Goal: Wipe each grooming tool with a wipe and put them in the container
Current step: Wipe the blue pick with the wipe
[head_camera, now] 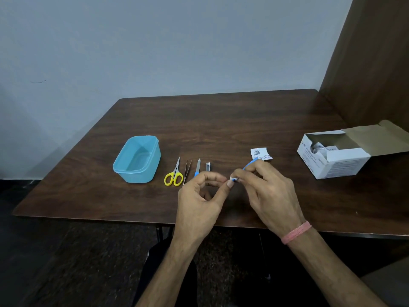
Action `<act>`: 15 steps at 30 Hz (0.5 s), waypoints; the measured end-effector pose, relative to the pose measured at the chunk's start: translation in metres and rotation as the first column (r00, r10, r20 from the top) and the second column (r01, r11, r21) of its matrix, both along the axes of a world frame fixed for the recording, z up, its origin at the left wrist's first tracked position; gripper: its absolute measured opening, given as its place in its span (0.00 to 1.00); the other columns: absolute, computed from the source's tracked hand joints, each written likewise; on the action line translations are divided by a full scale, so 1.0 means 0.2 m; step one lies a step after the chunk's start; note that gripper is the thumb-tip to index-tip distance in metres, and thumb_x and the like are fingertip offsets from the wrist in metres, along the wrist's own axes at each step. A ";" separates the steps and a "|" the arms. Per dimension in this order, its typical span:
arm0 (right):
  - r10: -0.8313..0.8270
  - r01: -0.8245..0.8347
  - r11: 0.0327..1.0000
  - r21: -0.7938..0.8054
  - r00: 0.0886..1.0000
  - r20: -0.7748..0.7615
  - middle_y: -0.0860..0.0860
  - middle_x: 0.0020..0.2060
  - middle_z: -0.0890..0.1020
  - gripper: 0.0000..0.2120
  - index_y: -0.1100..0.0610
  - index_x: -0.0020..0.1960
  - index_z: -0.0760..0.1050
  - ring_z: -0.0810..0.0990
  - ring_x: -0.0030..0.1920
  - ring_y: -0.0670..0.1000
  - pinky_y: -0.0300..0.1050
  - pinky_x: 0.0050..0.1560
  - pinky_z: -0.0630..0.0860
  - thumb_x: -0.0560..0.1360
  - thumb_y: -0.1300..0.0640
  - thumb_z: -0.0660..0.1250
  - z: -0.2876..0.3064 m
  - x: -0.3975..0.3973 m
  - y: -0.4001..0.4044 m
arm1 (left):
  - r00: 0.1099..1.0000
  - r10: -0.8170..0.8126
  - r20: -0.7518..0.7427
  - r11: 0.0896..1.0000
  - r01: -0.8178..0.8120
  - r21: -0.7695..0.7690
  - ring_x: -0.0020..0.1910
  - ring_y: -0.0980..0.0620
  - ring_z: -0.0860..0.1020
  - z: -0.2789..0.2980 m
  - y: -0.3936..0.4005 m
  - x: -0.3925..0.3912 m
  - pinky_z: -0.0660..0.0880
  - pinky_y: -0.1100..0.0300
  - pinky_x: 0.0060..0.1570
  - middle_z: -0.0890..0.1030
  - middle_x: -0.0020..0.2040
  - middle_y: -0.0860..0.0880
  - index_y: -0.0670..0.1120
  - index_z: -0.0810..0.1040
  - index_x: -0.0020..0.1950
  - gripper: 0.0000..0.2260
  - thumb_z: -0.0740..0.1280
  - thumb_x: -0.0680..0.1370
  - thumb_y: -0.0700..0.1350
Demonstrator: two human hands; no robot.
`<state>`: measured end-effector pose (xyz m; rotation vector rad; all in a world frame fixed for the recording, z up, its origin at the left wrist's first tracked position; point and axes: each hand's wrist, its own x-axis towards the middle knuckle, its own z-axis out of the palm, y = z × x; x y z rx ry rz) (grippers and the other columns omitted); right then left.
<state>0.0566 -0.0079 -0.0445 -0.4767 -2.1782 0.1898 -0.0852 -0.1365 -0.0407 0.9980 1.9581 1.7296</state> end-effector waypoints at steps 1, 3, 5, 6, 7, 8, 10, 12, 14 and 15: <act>-0.003 0.004 1.000 0.009 1.000 -0.015 0.47 0.51 0.82 0.10 0.50 0.59 0.87 0.82 0.47 0.50 0.52 0.36 0.81 0.82 0.62 0.74 0.00 0.00 0.00 | 1.000 -0.012 0.001 1.000 0.012 0.006 0.31 0.43 0.74 0.00 0.00 0.00 0.74 0.53 0.31 0.90 0.50 0.55 0.54 0.89 0.53 0.05 0.80 0.81 0.44; 0.002 -0.001 1.000 0.025 0.999 -0.046 0.47 0.51 0.83 0.11 0.49 0.59 0.88 0.83 0.48 0.50 0.52 0.38 0.82 0.82 0.63 0.75 0.00 0.00 0.00 | 0.999 -0.036 -0.024 0.999 0.036 -0.002 0.34 0.39 0.77 -0.01 -0.01 -0.01 0.79 0.50 0.35 0.90 0.53 0.55 0.56 0.88 0.60 0.14 0.76 0.82 0.37; 0.062 -0.061 0.998 0.022 0.996 -0.059 0.46 0.52 0.85 0.11 0.49 0.59 0.88 0.85 0.49 0.51 0.53 0.41 0.83 0.82 0.64 0.75 0.00 0.00 0.00 | 0.994 -0.056 -0.090 0.998 0.055 -0.016 0.28 0.52 0.70 -0.02 -0.01 -0.01 0.74 0.60 0.32 0.89 0.58 0.56 0.60 0.86 0.68 0.24 0.74 0.80 0.33; 0.109 -0.109 0.994 0.002 0.992 -0.063 0.45 0.52 0.85 0.11 0.50 0.59 0.88 0.86 0.50 0.50 0.52 0.43 0.83 0.82 0.64 0.76 0.00 0.01 0.00 | 0.988 -0.065 -0.139 0.998 0.063 -0.020 0.27 0.56 0.69 -0.02 -0.01 -0.01 0.73 0.63 0.32 0.87 0.62 0.58 0.61 0.85 0.70 0.27 0.75 0.80 0.33; 0.157 -0.161 0.986 -0.042 0.984 -0.077 0.44 0.52 0.86 0.11 0.50 0.58 0.89 0.86 0.50 0.49 0.50 0.46 0.84 0.82 0.65 0.76 0.01 0.01 0.00 | 0.980 -0.068 -0.186 0.998 0.065 -0.021 0.26 0.58 0.69 -0.02 -0.01 -0.01 0.73 0.66 0.33 0.85 0.67 0.60 0.61 0.85 0.71 0.27 0.77 0.80 0.34; 0.197 -0.209 0.971 -0.115 0.975 -0.106 0.43 0.52 0.87 0.11 0.51 0.58 0.89 0.86 0.50 0.47 0.48 0.47 0.83 0.81 0.65 0.76 0.02 0.01 0.01 | 0.974 -0.062 -0.218 0.998 0.059 -0.020 0.25 0.58 0.70 -0.02 -0.01 -0.01 0.73 0.68 0.35 0.82 0.71 0.61 0.61 0.86 0.71 0.26 0.79 0.79 0.35; 0.223 -0.274 0.905 -0.326 0.957 -0.187 0.43 0.49 0.88 0.10 0.51 0.54 0.90 0.86 0.46 0.46 0.46 0.43 0.81 0.79 0.65 0.78 0.05 0.01 0.01 | 0.971 -0.039 -0.238 0.999 0.036 -0.017 0.24 0.60 0.71 -0.02 0.00 -0.01 0.73 0.71 0.38 0.79 0.74 0.61 0.60 0.87 0.70 0.24 0.81 0.78 0.38; 0.208 -0.346 0.745 -0.570 0.933 -0.293 0.47 0.44 0.88 0.10 0.49 0.50 0.90 0.84 0.39 0.47 0.47 0.36 0.80 0.77 0.64 0.80 0.07 0.00 0.03 | 0.972 -0.017 -0.234 1.000 0.011 -0.023 0.23 0.59 0.70 -0.03 0.00 -0.01 0.73 0.72 0.38 0.78 0.75 0.60 0.59 0.88 0.69 0.22 0.82 0.78 0.41; 0.185 -0.463 0.547 -0.697 0.879 -0.439 0.54 0.43 0.88 0.09 0.49 0.50 0.91 0.81 0.37 0.49 0.44 0.31 0.78 0.76 0.62 0.79 0.08 0.01 0.07 | 0.975 -0.010 -0.221 1.000 0.004 -0.029 0.24 0.58 0.70 -0.02 0.00 0.00 0.72 0.70 0.37 0.80 0.73 0.61 0.59 0.88 0.69 0.20 0.82 0.79 0.43; 0.162 -0.510 0.482 -0.712 0.851 -0.500 0.55 0.43 0.88 0.09 0.49 0.50 0.91 0.81 0.37 0.49 0.42 0.31 0.77 0.75 0.62 0.79 0.08 0.02 0.09 | 0.978 -0.017 -0.210 1.000 0.011 -0.028 0.24 0.58 0.70 -0.02 0.00 0.00 0.72 0.69 0.36 0.82 0.70 0.61 0.60 0.88 0.68 0.19 0.81 0.79 0.44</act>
